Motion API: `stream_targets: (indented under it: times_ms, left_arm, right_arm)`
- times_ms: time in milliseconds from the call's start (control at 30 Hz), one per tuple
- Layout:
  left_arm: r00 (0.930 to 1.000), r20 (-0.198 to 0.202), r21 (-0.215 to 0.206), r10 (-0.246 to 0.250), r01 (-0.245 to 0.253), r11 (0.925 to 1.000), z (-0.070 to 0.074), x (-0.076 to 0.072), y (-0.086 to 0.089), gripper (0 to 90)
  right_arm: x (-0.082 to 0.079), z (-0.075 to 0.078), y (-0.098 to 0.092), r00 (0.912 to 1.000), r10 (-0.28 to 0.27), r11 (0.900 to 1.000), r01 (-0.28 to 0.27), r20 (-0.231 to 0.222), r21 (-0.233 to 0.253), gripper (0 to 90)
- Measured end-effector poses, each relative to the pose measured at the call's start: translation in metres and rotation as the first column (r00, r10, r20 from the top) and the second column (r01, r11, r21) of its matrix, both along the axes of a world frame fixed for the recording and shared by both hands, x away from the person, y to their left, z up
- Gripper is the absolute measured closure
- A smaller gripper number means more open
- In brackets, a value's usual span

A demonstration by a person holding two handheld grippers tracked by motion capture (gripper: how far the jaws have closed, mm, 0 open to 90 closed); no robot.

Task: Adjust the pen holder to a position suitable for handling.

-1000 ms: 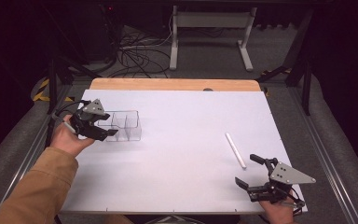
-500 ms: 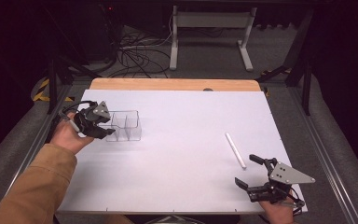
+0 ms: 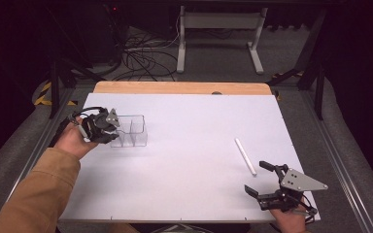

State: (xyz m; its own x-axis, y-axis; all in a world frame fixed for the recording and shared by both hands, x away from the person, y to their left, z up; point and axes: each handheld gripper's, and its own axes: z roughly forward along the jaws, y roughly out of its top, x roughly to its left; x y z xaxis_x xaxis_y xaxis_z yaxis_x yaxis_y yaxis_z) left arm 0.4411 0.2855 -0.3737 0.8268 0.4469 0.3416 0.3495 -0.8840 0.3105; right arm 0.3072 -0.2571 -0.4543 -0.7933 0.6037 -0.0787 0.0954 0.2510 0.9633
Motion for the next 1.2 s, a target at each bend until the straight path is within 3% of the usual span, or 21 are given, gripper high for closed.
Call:
stream_targets:
  times_ms: [167, 267, 300, 367, 633, 800, 933, 967, 1067, 1200]
  left_arm:
    - [0.9994, -0.029, 0.019, -0.021, 0.021, 0.9996, 0.003, -0.004, -0.001, 74.0]
    - [0.9971, -0.057, 0.017, -0.05, 0.051, 0.9985, 0.006, -0.007, -0.002, 81.3]
    - [0.9935, -0.089, 0.008, -0.07, 0.071, 0.9974, 0.008, -0.01, -0.006, 83.1]
    - [0.9895, -0.114, -0.005, -0.089, 0.089, 0.9961, 0.01, -0.012, -0.007, 85.1]
    - [0.9839, -0.128, -0.061, -0.124, 0.117, 0.9913, 0.016, -0.019, -0.013, 88.8]
    - [0.9773, -0.099, -0.128, -0.187, 0.174, 0.9764, 0.028, -0.025, -0.024, 88.8]
    - [0.9607, -0.08, -0.148, -0.266, 0.252, 0.9563, 0.036, -0.031, -0.048, 88.8]
    - [0.9607, -0.08, -0.148, -0.266, 0.252, 0.9563, 0.036, -0.031, -0.048, 88.7]
    - [0.9454, -0.078, -0.161, -0.316, 0.301, 0.9398, 0.036, -0.033, -0.067, 88.8]
    - [0.9284, -0.087, -0.171, -0.361, 0.344, 0.9234, 0.034, -0.034, -0.088, 88.7]
  right_arm:
    - [0.0, 0.0, 0.0, 1.0, 0.002, 1.0, -0.002, -0.001, 0.001, 6.8]
    - [0.0, 0.0, 0.0, 1.0, 0.004, 1.0, -0.004, -0.004, 0.001, 6.8]
    - [0.0, 0.0, 0.0, 1.0, 0.005, 1.0, -0.005, -0.006, 0.002, 6.8]
    - [0.001, 0.0, 0.0, 1.0, 0.007, 1.0, -0.007, -0.004, 0.003, 6.8]
    - [0.001, -0.001, 0.0, 0.9999, 0.01, 1.0, -0.01, -0.009, 0.001, 6.8]
    - [0.001, -0.001, 0.0, 0.9999, 0.01, 1.0, -0.01, -0.009, 0.003, 6.8]
    - [0.001, -0.001, 0.001, 0.9999, 0.013, 1.0, -0.013, -0.008, 0.002, 6.8]
    - [0.001, 0.0, 0.0, 0.9999, 0.013, 1.0, -0.013, -0.007, 0.002, 6.8]
    - [0.0, 0.0, 0.0, 0.9999, 0.013, 1.0, -0.013, -0.007, 0.003, 6.8]
    - [0.0, 0.0, -0.001, 0.9999, 0.015, 1.0, -0.015, -0.007, 0.003, 6.8]
